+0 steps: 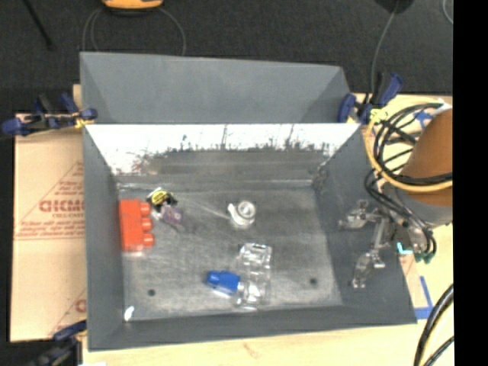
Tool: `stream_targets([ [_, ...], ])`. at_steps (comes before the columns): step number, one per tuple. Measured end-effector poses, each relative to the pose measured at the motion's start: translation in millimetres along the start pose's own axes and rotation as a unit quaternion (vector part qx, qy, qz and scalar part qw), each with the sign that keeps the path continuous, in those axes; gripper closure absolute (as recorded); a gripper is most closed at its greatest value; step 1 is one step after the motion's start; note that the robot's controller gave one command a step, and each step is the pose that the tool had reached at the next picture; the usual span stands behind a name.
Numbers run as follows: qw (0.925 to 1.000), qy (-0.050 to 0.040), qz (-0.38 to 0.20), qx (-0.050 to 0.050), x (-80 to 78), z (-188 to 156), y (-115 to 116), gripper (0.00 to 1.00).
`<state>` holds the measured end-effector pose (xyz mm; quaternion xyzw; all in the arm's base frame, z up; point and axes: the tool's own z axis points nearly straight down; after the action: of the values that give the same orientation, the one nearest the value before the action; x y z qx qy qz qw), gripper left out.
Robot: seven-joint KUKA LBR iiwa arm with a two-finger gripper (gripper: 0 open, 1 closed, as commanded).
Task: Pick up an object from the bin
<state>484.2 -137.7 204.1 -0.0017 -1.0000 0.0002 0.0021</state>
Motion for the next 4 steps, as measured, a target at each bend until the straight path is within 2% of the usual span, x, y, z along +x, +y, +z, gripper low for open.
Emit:
stream_targets([
  [1,0.9870,-0.0084,-0.160,0.002,1.3,118.6,37.1,0.00],
  [2,0.9800,-0.0066,-0.199,0.000,0.0,56.5,117.8,0.00],
  [3,0.9704,-0.0072,-0.242,0.002,-2.0,104.1,137.9,0.00],
  [4,0.9435,-0.0095,-0.331,0.005,-7.8,128.1,194.0,0.00],
])
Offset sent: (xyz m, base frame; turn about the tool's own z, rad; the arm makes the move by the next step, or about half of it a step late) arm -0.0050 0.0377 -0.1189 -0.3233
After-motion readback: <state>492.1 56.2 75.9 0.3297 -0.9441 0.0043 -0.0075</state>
